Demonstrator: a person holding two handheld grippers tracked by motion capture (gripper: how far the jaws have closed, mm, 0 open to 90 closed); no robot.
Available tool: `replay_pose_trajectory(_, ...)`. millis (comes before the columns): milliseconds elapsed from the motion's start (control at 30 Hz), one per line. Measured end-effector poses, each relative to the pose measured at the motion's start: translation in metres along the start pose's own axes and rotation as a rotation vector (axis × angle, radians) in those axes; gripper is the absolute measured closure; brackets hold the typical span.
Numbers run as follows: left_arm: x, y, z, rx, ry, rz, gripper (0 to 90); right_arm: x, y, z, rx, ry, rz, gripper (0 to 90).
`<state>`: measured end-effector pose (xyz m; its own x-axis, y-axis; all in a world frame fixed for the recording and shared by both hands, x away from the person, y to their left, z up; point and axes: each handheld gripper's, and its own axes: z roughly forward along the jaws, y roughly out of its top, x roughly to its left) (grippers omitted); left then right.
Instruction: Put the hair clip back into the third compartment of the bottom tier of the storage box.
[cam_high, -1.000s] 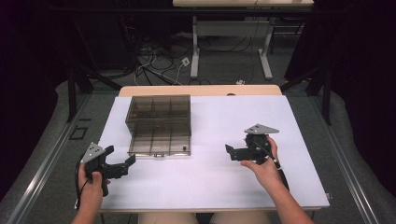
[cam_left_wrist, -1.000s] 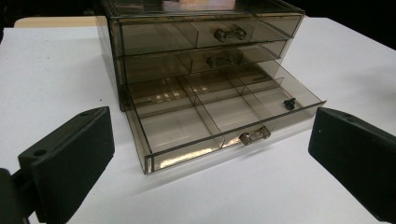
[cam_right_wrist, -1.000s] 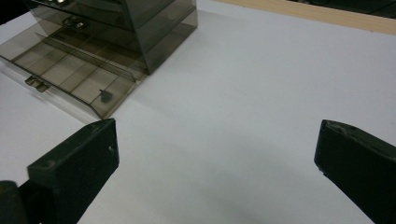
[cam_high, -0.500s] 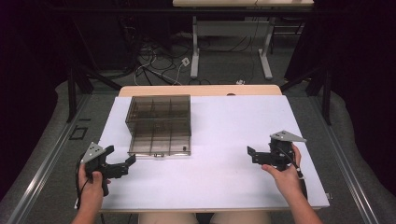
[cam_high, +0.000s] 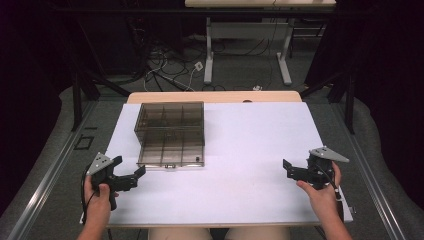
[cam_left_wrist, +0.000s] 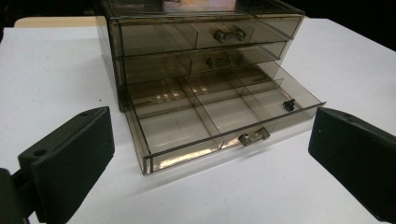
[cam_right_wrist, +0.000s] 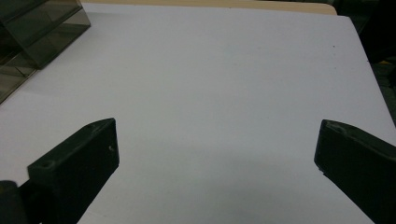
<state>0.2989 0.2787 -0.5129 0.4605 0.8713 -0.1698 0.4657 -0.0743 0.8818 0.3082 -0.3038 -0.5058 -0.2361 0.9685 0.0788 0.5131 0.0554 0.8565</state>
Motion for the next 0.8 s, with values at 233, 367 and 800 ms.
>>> replay_pose_trajectory(233, 0.0, 0.0, 0.0, 0.001, 0.0, 0.001, 0.2, -0.012, -0.007, -0.001, -0.012, -0.023, 0.024, 0.0)
replay_pose_trajectory(367, 0.0, 0.0, 0.0, 0.001, 0.003, 0.005, 0.2, -0.018, -0.011, 0.0, -0.01, -0.024, 0.027, 0.0)
replay_pose_trajectory(800, 0.0, 0.0, 0.0, -0.003, -0.001, 0.002, 0.2, -0.031, -0.023, 0.004, -0.008, -0.053, 0.062, 0.0)
